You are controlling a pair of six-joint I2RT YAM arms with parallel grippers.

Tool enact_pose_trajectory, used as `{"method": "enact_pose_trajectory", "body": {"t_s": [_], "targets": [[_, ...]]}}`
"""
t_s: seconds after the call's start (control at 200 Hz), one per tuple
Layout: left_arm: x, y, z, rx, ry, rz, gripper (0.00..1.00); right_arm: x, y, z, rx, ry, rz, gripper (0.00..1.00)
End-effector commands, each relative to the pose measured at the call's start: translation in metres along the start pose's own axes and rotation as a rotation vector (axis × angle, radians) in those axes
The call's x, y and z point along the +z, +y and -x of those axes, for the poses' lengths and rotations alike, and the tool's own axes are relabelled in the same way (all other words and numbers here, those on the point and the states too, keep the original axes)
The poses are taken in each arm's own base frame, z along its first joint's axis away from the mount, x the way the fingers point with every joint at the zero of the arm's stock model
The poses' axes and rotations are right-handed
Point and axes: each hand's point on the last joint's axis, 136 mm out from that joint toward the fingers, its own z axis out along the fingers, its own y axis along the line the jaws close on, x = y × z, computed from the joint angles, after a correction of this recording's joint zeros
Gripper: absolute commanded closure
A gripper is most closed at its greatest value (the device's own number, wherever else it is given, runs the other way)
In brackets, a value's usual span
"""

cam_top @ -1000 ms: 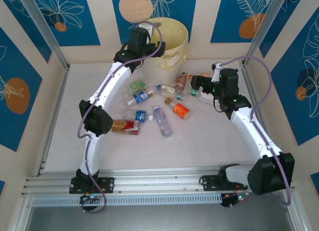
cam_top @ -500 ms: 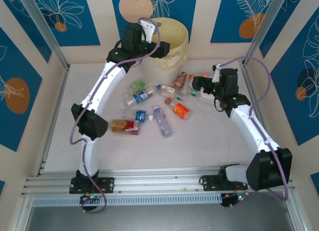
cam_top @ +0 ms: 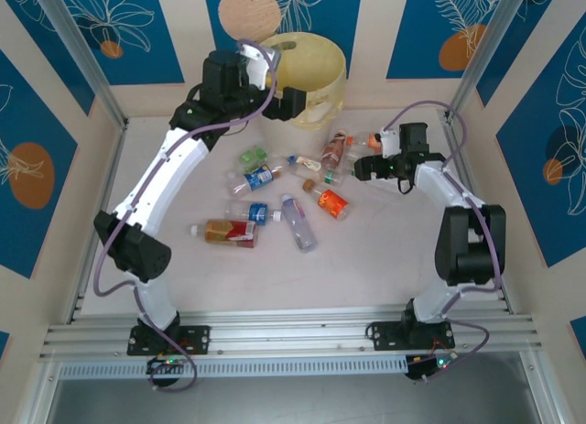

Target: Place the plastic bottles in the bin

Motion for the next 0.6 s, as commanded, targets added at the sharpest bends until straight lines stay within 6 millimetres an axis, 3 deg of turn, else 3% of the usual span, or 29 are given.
{"method": "enact_pose_trajectory", "body": {"t_s": [0.0,0.14,0.26,0.595], "targets": [[-0.017,-0.016,0.007,-0.008,-0.066,-0.047,0.0,0.003,0.0,0.003,-0.177,0.053,0.061,0.01],[-0.031,-0.014,-0.015,-0.021,-0.071,-0.026,0.0,0.015,-0.019,-0.002,-0.321,0.145,0.003,0.0],[-0.049,0.002,-0.038,-0.037,-0.08,0.08,0.0,0.025,-0.037,-0.012,-0.42,0.25,-0.035,0.0],[-0.102,0.054,-0.098,-0.058,-0.076,0.422,0.0,0.048,-0.046,-0.015,-0.568,0.359,-0.019,0.0]]}}
